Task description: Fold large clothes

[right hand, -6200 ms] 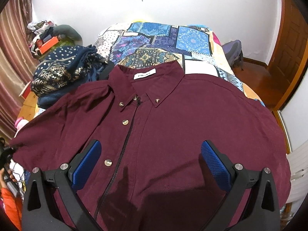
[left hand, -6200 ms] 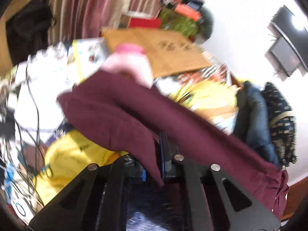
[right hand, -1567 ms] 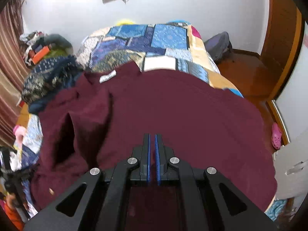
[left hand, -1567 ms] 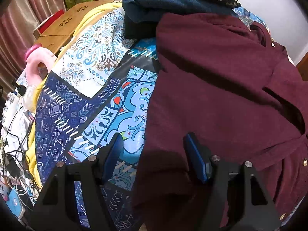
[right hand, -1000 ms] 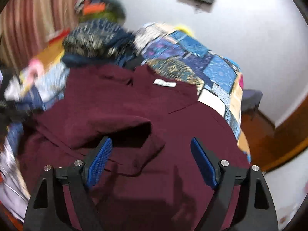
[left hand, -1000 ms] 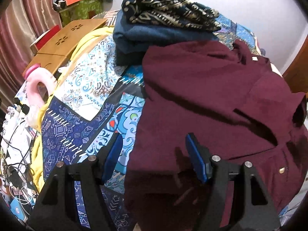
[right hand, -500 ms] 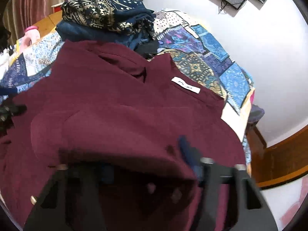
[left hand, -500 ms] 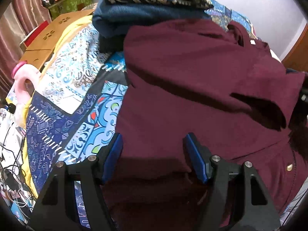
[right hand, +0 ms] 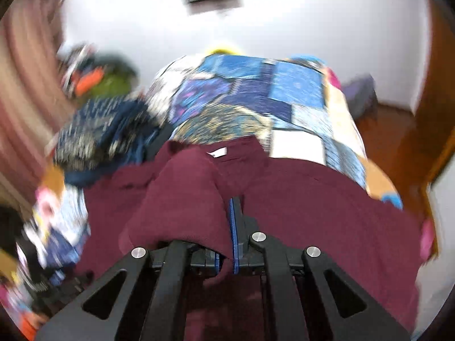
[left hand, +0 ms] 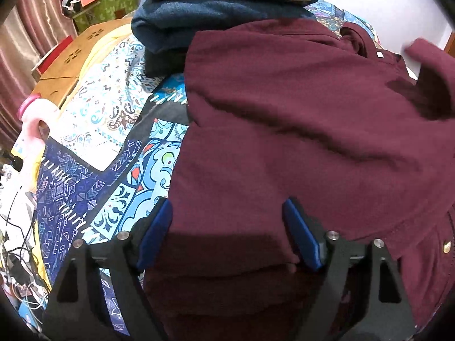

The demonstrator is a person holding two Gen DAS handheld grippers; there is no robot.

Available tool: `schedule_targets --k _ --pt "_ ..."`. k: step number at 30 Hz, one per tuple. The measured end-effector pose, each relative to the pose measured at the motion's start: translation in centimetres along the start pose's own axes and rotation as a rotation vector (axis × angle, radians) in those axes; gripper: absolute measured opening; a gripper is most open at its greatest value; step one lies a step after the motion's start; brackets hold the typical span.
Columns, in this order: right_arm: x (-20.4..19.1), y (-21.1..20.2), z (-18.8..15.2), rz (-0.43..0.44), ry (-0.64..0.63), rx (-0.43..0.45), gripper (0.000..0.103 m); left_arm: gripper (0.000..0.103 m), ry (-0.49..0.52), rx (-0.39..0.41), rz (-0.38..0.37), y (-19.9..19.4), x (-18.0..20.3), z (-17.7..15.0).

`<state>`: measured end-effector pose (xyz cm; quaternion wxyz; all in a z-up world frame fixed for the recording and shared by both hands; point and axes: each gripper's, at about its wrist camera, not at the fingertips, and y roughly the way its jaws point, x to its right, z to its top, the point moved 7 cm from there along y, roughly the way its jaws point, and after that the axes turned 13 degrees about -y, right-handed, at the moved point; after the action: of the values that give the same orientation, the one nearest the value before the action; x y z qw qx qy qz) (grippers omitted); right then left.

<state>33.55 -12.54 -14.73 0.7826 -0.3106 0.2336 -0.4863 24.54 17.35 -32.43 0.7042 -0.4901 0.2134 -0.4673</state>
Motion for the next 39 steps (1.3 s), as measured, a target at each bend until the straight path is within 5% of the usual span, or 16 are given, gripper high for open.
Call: schedule_targets --k 11,14,26,37,39 --pt "6.8 -1.1 -7.7 -0.028 0.323 -0.065 0.005 0.081 0.015 0.010 0.028 0.0 0.1 -0.1" --pt "7.7 -0.7 -9.8 0.048 0.396 -0.111 0.008 0.082 0.009 0.011 0.030 -0.1 0.1 -0.2" --pt "12.3 -2.7 -11.2 0.074 0.548 -0.077 0.027 0.081 -0.002 0.021 0.034 -2.6 0.2 1.0" --pt "20.0 -9.8 -13.8 -0.191 0.613 -0.013 0.028 0.081 0.101 0.183 -0.085 -9.0 6.8 5.1" --pt "21.0 -11.2 -14.3 -0.220 0.626 -0.002 0.040 0.081 0.122 0.203 -0.121 -10.0 8.8 5.6"
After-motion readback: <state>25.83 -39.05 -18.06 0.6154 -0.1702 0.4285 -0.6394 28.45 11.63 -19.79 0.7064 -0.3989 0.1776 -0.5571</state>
